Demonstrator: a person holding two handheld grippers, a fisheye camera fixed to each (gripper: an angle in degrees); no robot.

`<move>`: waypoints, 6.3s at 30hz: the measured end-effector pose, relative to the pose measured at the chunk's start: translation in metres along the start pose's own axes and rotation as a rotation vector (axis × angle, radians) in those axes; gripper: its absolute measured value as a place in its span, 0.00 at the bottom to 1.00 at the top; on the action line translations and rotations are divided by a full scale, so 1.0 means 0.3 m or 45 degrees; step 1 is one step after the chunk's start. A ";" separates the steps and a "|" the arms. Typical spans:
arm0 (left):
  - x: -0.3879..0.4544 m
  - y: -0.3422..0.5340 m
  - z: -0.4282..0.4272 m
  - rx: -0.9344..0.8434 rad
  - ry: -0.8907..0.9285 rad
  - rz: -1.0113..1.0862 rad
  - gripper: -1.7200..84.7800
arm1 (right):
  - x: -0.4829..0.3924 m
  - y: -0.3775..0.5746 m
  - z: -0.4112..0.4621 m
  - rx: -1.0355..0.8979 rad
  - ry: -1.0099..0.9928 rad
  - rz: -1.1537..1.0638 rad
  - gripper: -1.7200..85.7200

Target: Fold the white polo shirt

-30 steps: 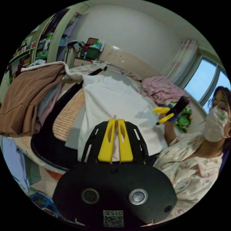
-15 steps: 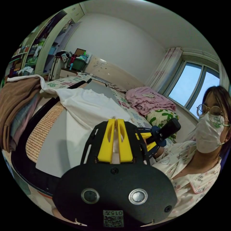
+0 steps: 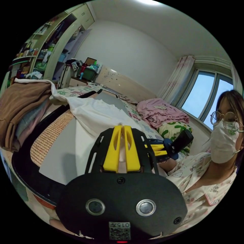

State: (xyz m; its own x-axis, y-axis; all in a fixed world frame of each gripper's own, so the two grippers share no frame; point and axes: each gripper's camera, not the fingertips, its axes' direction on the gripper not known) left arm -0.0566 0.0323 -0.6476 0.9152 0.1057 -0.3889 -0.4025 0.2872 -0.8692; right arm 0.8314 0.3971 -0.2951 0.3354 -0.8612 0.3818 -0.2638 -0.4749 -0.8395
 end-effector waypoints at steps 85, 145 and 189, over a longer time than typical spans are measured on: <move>0.047 0.243 -0.109 -0.033 -1.023 0.213 0.03 | -0.410 -0.065 -0.934 -0.655 -0.990 -0.904 0.02; 0.197 -2.020 0.586 -0.746 -0.815 0.691 0.02 | 0.672 -1.142 -0.760 -0.941 0.995 0.742 0.01; 0.558 -1.808 -0.381 -0.741 0.413 1.053 0.05 | 0.643 -0.991 -1.457 -0.585 1.152 0.940 0.07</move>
State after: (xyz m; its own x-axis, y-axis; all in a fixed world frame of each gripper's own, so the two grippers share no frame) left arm 0.3128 -0.2147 -0.2762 0.3377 -0.2241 -0.9142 -0.9234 -0.2671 -0.2756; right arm 0.5793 0.2930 0.1970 -0.7184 -0.6771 0.1595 -0.4756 0.3107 -0.8230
